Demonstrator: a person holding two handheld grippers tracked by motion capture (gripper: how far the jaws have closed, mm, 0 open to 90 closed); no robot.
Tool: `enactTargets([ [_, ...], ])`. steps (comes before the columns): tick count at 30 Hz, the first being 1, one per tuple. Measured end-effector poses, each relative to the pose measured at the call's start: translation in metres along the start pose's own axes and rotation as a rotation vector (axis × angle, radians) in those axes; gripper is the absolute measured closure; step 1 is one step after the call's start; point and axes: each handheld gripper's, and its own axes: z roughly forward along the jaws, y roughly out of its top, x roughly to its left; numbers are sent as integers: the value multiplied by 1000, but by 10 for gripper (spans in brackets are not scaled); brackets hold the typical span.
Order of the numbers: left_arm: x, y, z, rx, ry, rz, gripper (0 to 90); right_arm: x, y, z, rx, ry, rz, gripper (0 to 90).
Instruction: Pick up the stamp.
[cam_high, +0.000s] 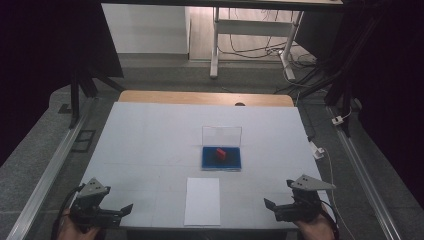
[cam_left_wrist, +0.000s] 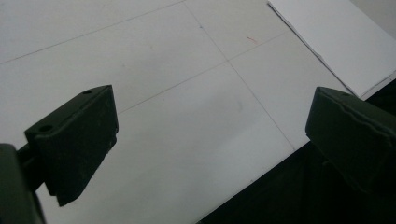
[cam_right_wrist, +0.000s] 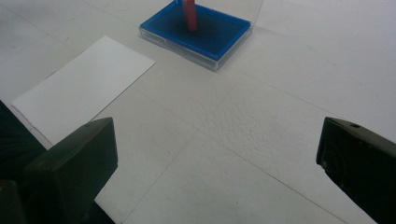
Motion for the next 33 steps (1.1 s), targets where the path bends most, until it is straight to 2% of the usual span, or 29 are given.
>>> enactTargets([
  [14,-2,0,1,11,-4,23,28,6,7,11,16,44,-33,0],
  [19,-4,1,1,13,11,35,16,8,11,14,26,43,-53,0],
  [27,-6,2,2,31,12,56,7,9,18,21,24,59,-54,0],
  [31,-5,2,2,26,6,55,3,10,23,27,39,72,-64,0],
  [33,-5,2,2,19,11,56,2,11,25,31,27,81,-68,0],
])
